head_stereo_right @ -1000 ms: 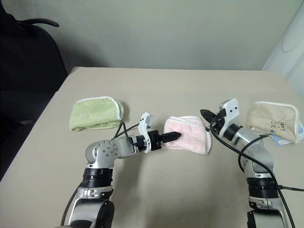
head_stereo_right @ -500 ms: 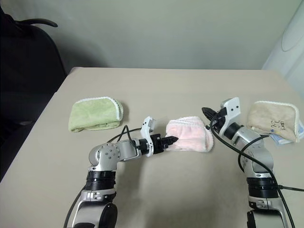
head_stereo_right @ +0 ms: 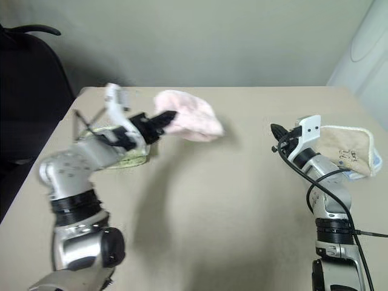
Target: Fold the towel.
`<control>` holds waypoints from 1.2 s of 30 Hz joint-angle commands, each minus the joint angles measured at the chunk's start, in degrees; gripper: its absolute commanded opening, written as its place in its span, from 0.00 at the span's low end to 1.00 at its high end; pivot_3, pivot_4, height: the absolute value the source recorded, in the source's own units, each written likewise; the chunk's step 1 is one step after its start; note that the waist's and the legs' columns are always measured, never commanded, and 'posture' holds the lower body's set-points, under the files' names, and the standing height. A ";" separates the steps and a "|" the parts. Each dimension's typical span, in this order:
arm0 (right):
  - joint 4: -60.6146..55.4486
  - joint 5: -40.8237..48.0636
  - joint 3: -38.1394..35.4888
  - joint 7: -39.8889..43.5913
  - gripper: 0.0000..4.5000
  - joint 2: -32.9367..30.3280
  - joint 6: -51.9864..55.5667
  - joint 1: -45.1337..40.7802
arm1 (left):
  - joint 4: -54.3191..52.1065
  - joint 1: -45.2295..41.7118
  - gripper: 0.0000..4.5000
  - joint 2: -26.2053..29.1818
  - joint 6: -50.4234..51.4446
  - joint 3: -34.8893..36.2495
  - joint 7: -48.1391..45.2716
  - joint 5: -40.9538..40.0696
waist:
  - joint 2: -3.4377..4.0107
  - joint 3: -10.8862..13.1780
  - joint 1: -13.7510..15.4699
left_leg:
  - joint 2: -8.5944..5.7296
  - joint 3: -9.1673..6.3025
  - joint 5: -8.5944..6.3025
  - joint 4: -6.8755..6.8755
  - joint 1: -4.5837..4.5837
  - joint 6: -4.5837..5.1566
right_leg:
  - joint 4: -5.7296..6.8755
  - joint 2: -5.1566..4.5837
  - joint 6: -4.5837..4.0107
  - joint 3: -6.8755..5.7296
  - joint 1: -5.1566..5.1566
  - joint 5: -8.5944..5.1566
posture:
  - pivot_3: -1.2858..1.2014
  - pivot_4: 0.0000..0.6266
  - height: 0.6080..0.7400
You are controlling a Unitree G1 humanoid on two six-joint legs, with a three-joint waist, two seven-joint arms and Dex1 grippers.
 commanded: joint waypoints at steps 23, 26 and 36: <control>-0.44 -0.35 2.98 2.65 0.00 1.88 -1.53 0.17 | 17.82 21.12 0.99 10.36 -19.56 10.52 -6.91 7.70 | -0.06 0.00 -0.43 | -0.04 -0.29 0.08 -0.09 -0.16 -0.07 | -0.07 -0.07 -0.07 -0.07 -0.04 0.03 | 0.52 0.24 1.00; -0.82 -0.34 3.06 2.55 0.00 1.86 -1.39 0.69 | 17.03 21.39 0.99 10.89 -21.09 12.84 -5.30 7.42 | -0.06 0.00 -0.55 | -0.04 -0.29 0.08 -0.10 -0.16 -0.07 | -0.07 -0.07 -0.07 -0.06 -0.05 0.03 | 0.52 0.24 1.00; -0.26 -0.55 2.54 2.82 0.00 0.75 -1.35 1.72 | 4.77 25.45 0.99 11.36 -26.04 22.02 -6.23 0.79 | -0.15 0.05 -0.62 | -0.05 -0.31 0.09 -0.10 -0.16 -0.07 | -0.08 -0.06 -0.07 -0.08 -0.03 0.03 | 0.52 0.24 1.00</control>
